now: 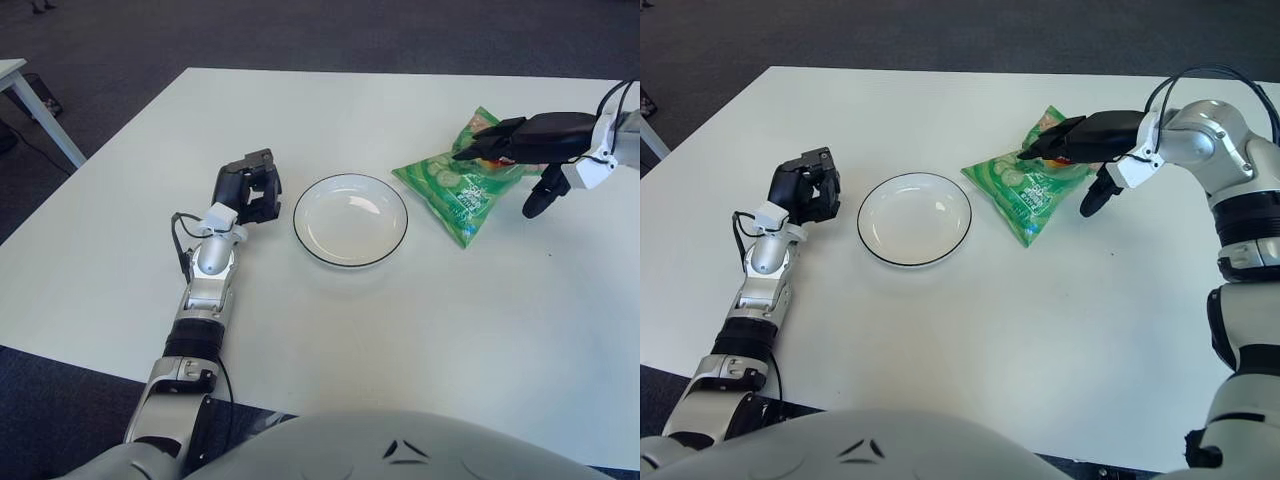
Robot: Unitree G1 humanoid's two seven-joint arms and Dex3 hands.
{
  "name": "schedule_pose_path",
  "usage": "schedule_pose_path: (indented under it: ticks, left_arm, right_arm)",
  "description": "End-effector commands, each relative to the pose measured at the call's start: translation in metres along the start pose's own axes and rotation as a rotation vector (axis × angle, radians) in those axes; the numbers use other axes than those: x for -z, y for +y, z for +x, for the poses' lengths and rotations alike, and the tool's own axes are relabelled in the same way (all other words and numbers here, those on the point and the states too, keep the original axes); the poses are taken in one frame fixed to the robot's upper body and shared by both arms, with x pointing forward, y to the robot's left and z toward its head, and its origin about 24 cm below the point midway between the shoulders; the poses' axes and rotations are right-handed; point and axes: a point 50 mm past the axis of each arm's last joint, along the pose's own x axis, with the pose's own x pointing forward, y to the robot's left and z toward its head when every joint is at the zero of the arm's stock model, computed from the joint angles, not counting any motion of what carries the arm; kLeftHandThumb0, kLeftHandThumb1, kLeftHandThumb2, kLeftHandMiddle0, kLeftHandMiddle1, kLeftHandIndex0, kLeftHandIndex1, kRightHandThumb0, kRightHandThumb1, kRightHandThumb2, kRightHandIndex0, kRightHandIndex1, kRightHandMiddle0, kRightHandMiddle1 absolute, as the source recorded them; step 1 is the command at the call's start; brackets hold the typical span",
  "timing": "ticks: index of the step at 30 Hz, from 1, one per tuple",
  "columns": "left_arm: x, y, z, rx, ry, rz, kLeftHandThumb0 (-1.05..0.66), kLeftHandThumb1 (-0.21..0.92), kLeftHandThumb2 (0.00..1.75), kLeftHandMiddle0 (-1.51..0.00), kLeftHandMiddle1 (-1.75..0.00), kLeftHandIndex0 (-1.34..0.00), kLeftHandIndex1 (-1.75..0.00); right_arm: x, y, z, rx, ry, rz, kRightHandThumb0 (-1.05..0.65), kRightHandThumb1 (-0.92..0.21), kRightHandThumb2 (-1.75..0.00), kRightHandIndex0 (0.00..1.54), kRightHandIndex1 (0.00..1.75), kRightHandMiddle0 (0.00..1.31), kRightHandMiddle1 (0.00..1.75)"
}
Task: Put the snack into the plate.
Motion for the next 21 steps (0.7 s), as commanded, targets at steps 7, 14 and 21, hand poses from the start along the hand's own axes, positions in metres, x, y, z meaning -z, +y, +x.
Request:
schedule_pose_path:
  ticks: [7, 14, 21]
  left_arm:
    - [0.048, -0.017, -0.073, -0.028, 0.322, -0.027, -0.49, 0.74, 0.92, -1.38, -1.75, -1.07, -1.75]
    - [0.048, -0.016, -0.073, -0.019, 0.317, -0.006, -0.50, 0.75, 0.91, -1.38, -1.75, -1.10, -1.75]
    - [0.044, -0.019, -0.074, -0.005, 0.276, 0.087, -0.51, 0.75, 0.90, -1.39, -1.75, -1.15, -1.75]
  right_arm:
    - [0.000, 0.005, 0.012, -0.065, -0.016, -0.036, -1.05, -0.81, -0.13, 0.00, 0.00, 0.00, 0.07]
    - [0.000, 0.008, 0.023, -0.078, -0.015, -0.012, -1.04, -0.80, -0.12, 0.00, 0.00, 0.00, 0.09]
    - [0.001, 0.011, 0.033, -0.067, 0.005, -0.004, -1.03, -0.80, -0.11, 0.00, 0.00, 0.00, 0.12]
